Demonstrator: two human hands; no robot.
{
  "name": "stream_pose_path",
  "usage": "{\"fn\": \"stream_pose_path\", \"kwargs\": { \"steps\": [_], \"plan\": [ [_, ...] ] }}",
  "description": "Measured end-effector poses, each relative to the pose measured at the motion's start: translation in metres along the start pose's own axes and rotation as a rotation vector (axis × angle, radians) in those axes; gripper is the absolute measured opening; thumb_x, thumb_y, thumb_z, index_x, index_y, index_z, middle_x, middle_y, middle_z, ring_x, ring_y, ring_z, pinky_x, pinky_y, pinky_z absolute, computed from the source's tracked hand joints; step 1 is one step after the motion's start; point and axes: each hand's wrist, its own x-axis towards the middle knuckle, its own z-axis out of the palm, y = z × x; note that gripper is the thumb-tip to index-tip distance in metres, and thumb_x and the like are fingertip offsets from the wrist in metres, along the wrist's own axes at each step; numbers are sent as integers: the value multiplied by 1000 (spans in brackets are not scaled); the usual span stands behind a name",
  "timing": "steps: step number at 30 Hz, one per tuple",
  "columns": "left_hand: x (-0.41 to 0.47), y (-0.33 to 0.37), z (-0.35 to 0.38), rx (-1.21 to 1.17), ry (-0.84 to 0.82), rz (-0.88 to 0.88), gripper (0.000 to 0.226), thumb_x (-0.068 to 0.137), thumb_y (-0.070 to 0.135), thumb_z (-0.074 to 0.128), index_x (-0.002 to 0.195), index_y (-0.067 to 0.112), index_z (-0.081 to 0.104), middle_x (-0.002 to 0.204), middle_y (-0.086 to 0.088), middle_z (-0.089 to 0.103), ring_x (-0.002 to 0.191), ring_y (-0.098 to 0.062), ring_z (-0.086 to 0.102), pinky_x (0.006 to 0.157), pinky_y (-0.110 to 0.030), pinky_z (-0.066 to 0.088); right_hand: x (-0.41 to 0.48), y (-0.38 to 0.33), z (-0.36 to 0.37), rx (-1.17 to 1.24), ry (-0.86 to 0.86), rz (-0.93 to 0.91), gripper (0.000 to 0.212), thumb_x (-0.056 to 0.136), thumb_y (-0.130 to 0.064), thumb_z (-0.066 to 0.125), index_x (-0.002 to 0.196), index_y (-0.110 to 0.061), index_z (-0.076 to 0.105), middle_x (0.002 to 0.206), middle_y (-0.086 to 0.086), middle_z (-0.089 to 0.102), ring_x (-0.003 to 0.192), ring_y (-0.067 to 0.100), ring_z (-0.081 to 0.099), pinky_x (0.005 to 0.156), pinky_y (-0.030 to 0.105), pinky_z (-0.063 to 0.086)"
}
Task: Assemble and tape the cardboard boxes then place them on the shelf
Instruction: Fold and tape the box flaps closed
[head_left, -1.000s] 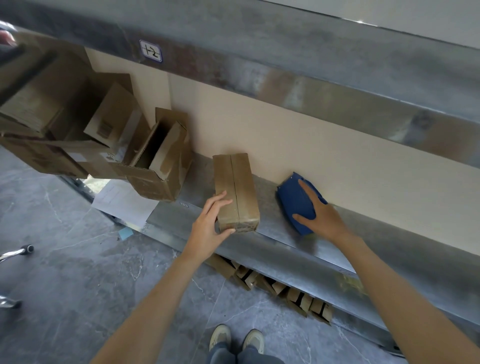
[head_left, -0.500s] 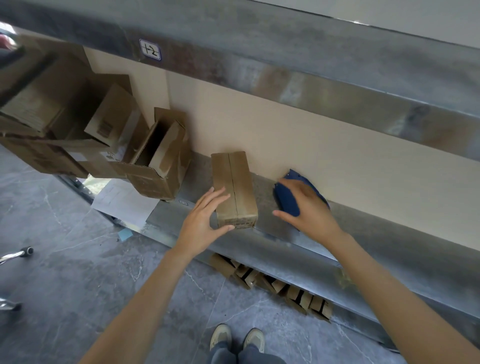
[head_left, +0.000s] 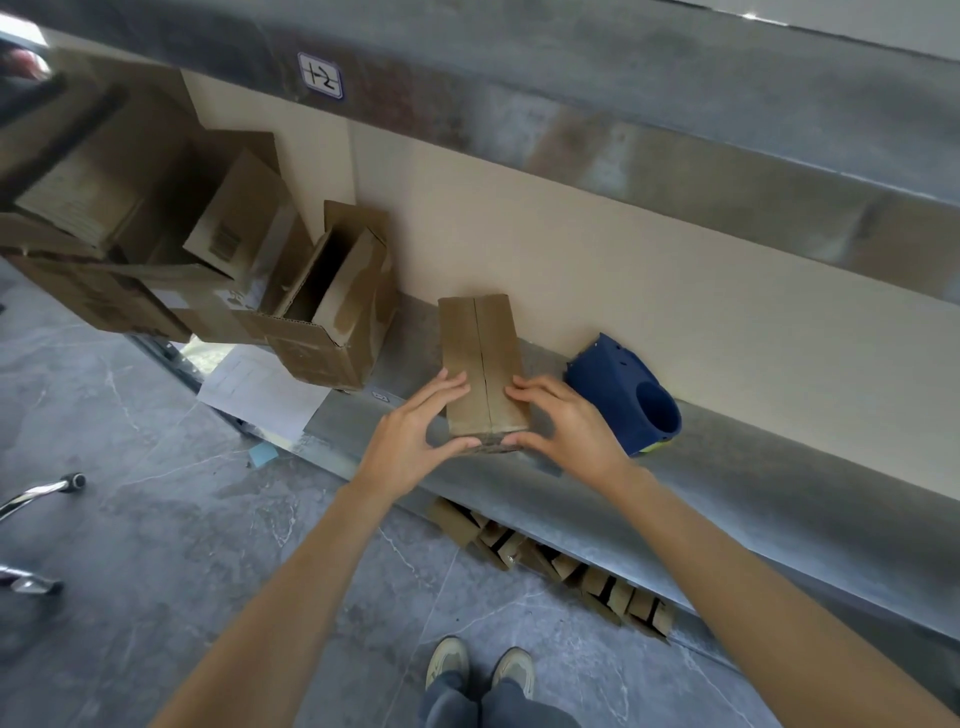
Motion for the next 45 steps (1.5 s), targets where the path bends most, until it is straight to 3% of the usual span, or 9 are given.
{"fn": "stream_pose_path", "kwargs": {
  "steps": [5,9,14,20,24,28,34,39,45],
  "plan": [
    [0,-4,4,-29,22,46,67,79,50,72,140,27,54,149,23,43,144,2,28,112,-36,36,0,2,2,29,16,-19,60,80,-42,69,128,-7,62,131,5,59,125,18,55,100,42,51],
    [-1,-1,6,-45,55,32,67,80,51,74,139,26,54,148,22,45,144,2,28,111,-30,34,-1,1,4,39,32,-7,58,80,-33,77,129,-6,61,131,5,58,126,15,53,106,37,47],
    [-5,12,21,-133,160,-40,64,79,50,78,133,22,58,145,18,50,144,0,31,113,-14,29,1,-8,12,50,130,50,54,77,-34,82,118,-3,66,119,5,62,118,2,51,99,8,37],
    [-4,14,22,-152,196,-60,44,84,13,68,127,19,62,141,13,54,141,3,34,113,-11,27,0,-14,16,64,192,62,40,81,-25,79,110,-1,67,114,6,62,118,6,55,94,14,45],
    [-2,18,26,-121,269,-92,41,83,0,64,121,16,66,136,10,59,138,3,39,110,-9,29,4,-15,20,97,243,107,25,82,-10,75,104,1,70,108,6,65,112,10,61,93,3,38],
    [-1,16,21,-120,230,-82,41,87,-2,60,124,13,67,137,7,59,139,0,40,112,-15,32,5,-12,18,106,256,114,18,88,-4,67,106,-1,71,108,6,66,110,10,62,94,9,40],
    [-3,15,11,-174,128,-96,46,88,3,62,132,19,62,143,12,54,141,4,33,115,-21,29,-1,-7,12,141,193,77,29,92,-10,65,121,-7,68,122,1,63,116,-6,49,99,4,32],
    [-3,17,12,-181,123,-125,51,86,0,60,133,17,61,144,12,53,141,6,32,117,-27,30,-1,-6,11,120,160,66,32,92,-3,61,124,-6,65,125,5,61,119,-1,49,103,6,32],
    [-2,16,11,-202,89,-122,53,88,-8,52,135,17,59,146,9,50,143,4,29,119,-30,28,-2,-7,10,131,131,74,36,93,6,51,126,-4,63,128,7,58,126,13,51,106,20,38]
  ]
}}
